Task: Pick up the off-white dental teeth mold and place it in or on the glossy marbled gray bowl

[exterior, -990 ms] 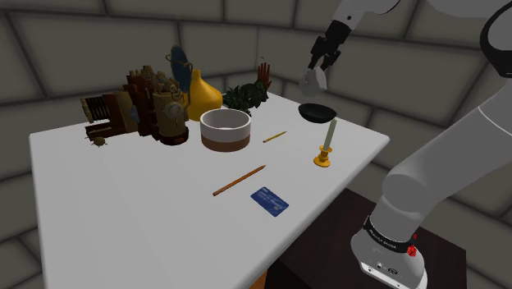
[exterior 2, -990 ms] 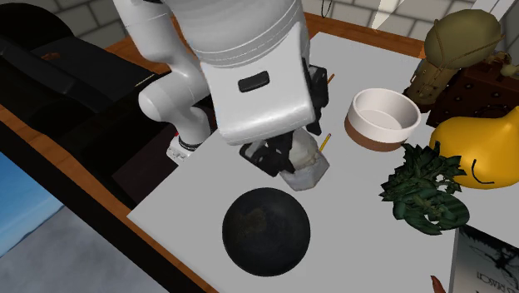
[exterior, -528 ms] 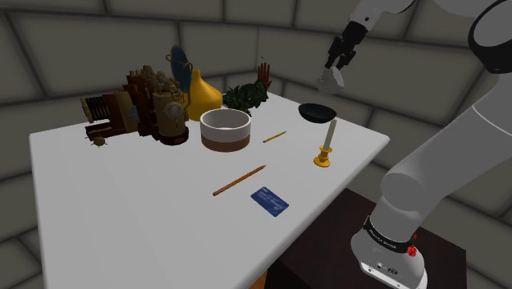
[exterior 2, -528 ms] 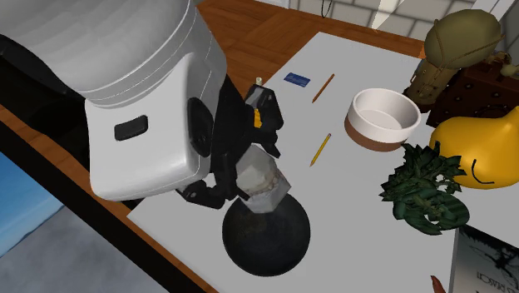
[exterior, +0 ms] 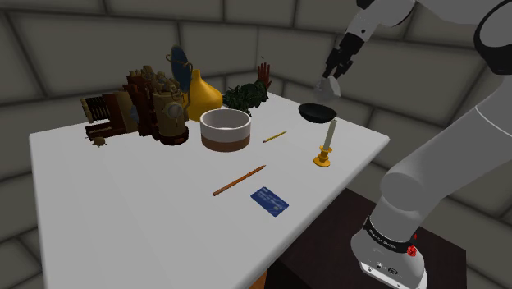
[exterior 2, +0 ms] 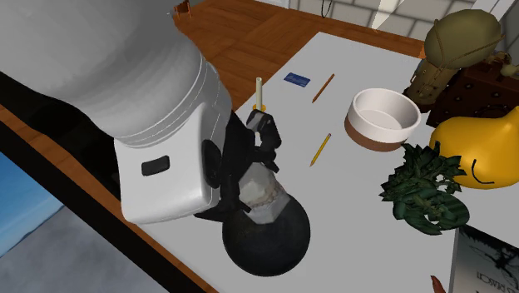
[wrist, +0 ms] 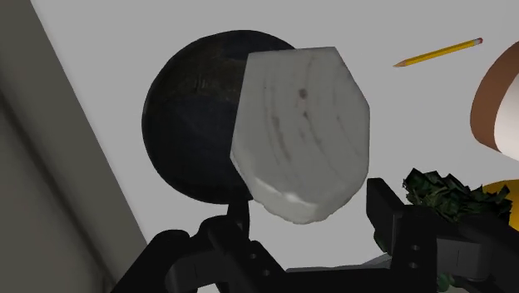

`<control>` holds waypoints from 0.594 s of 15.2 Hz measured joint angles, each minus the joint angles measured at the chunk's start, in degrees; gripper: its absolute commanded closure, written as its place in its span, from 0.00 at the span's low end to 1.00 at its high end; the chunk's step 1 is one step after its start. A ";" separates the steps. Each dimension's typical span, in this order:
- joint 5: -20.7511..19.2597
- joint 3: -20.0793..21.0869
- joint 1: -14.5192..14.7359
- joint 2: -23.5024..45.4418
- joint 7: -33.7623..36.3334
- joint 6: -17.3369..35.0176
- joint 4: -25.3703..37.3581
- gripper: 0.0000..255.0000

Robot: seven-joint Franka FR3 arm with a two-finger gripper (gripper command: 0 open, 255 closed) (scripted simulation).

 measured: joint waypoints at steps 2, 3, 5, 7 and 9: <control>-0.14 0.04 -0.18 -0.47 -0.60 1.53 -2.01 1.00; -0.13 0.07 -0.22 -0.59 -0.86 2.19 -2.69 1.00; 0.00 0.12 -0.23 -0.47 -1.33 3.51 -3.76 1.00; 0.05 0.15 -0.35 -0.47 -1.68 5.01 -5.53 1.00; 0.02 0.23 -0.48 -0.63 -1.80 6.17 -7.19 1.00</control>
